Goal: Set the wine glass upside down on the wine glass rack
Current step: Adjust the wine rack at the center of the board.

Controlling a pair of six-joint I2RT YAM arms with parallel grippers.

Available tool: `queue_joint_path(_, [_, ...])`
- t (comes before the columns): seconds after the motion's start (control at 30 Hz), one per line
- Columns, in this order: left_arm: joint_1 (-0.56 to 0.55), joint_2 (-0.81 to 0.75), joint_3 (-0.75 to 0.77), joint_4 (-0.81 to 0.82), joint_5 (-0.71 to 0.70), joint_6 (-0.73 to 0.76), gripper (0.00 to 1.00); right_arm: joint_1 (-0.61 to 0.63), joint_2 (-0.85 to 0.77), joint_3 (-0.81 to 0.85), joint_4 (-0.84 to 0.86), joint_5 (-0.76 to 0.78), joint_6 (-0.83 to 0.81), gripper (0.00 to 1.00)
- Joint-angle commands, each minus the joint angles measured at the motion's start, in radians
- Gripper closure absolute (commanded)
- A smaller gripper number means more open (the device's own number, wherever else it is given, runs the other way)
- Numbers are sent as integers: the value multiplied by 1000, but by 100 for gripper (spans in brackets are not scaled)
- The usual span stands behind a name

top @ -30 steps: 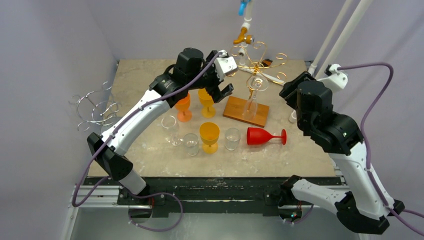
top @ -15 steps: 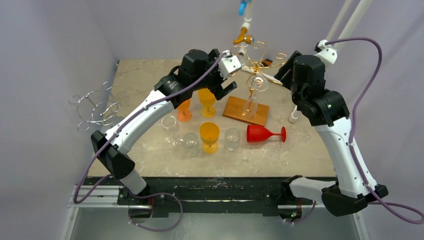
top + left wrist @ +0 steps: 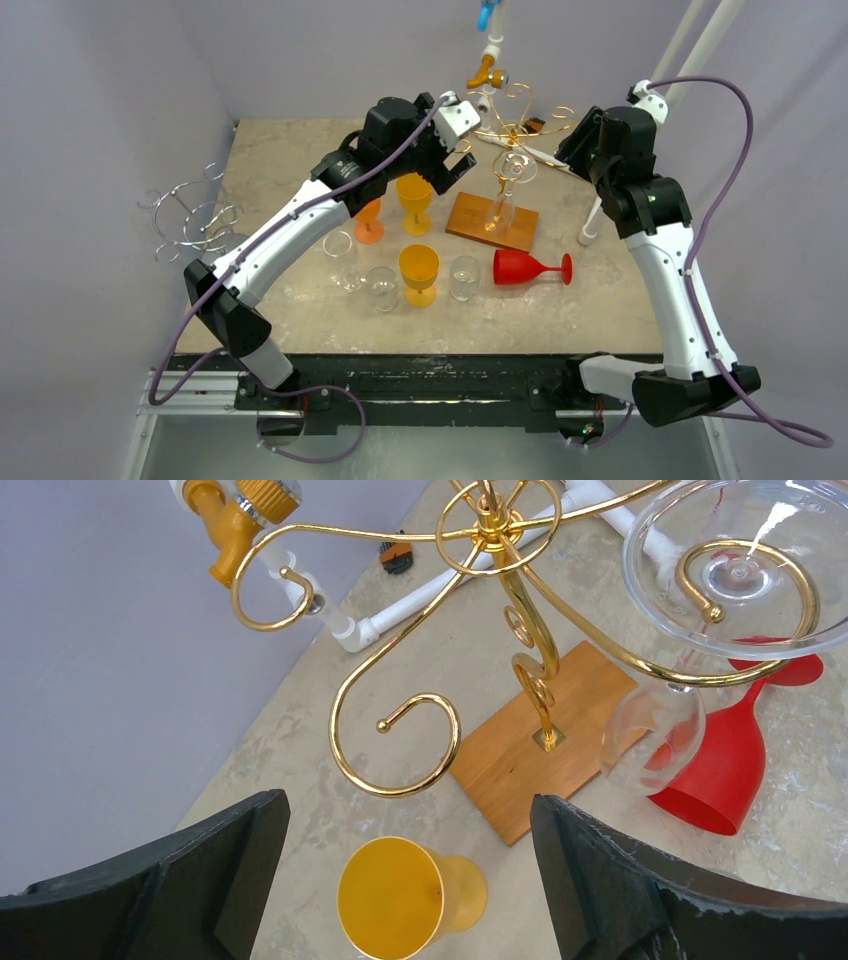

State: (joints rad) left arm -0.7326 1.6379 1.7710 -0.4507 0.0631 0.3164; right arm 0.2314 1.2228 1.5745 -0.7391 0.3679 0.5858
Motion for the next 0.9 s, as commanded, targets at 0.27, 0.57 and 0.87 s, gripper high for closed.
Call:
queue_joint_path(0.27, [2,86,106,6,-55,-42,0,-42,-31,-76,121,-122,-27,59])
queue_joint_path(0.57, [4,120,143,8,-149,-36,5,-45,-46,-106,134,-107,-42,70])
queue_joint_path(0.87, [10,150,195,17,-214,-68,10,-45,-103,-172,169,-130,-19,80])
